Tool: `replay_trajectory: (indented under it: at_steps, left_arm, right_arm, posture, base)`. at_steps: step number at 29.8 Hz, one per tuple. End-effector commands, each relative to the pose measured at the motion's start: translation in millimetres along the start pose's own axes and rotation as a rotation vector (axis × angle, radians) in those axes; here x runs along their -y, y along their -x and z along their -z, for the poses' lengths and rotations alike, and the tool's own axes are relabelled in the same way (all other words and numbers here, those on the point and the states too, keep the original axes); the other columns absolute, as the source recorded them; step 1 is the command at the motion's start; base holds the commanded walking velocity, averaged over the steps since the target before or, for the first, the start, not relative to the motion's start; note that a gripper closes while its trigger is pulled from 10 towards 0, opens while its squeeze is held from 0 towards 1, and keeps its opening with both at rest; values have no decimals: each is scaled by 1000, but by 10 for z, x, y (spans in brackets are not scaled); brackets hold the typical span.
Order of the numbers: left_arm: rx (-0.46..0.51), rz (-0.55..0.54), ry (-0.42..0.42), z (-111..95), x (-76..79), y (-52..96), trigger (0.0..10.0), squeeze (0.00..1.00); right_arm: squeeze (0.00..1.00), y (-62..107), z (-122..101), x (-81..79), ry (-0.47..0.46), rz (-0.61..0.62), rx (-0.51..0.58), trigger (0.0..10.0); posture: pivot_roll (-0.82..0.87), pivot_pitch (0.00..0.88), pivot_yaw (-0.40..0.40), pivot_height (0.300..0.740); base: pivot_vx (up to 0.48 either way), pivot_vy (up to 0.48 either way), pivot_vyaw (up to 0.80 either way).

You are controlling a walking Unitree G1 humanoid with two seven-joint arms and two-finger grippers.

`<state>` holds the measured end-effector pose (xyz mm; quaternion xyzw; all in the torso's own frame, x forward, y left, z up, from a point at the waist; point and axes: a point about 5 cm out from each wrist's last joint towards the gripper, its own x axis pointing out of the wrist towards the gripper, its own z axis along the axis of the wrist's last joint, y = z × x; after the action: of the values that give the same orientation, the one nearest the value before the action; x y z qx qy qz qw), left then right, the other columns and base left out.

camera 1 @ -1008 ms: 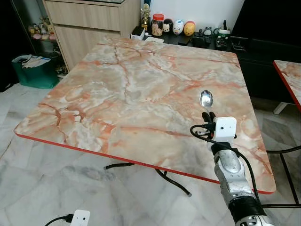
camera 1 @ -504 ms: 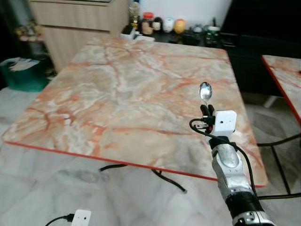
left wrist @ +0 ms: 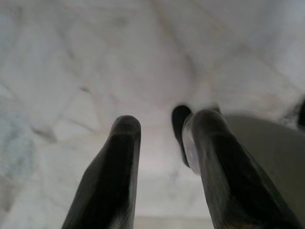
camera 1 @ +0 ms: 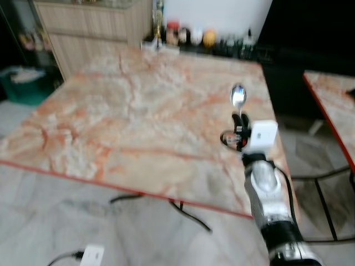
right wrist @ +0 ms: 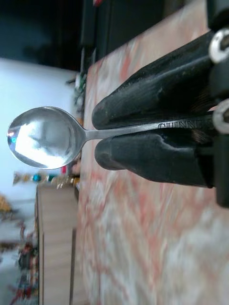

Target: Setting the table

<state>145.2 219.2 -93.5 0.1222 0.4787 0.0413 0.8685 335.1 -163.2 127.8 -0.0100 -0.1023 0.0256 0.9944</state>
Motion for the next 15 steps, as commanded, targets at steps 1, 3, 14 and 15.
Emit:
replay_trajectory:
  at_steps: [1,3,14,15]
  left_arm:
    - [-15,14,-14,40,23,8,10000,0]
    - [-17,15,-15,48,21,9,10000,0]
    - [-24,15,-16,72,10,14,10000,0]
    - [-26,15,-17,76,8,15,10000,0]
  right_arm:
    - [0,-25,-73,25,-7,7,31,10000]
    - [0,-19,-77,28,3,8,38,10000]
    - [0,-31,-106,22,4,9,49,10000]
    - [0,-35,-114,21,4,9,52,10000]
  posture:
    - [20,0,-61,740]
    - [21,0,-62,740]
    - [21,0,-64,740]
    - [21,0,-64,740]
  base:
    - [0,-394,-756]
    - [0,-390,0]
    - [0,-390,0]
    - [0,-390,0]
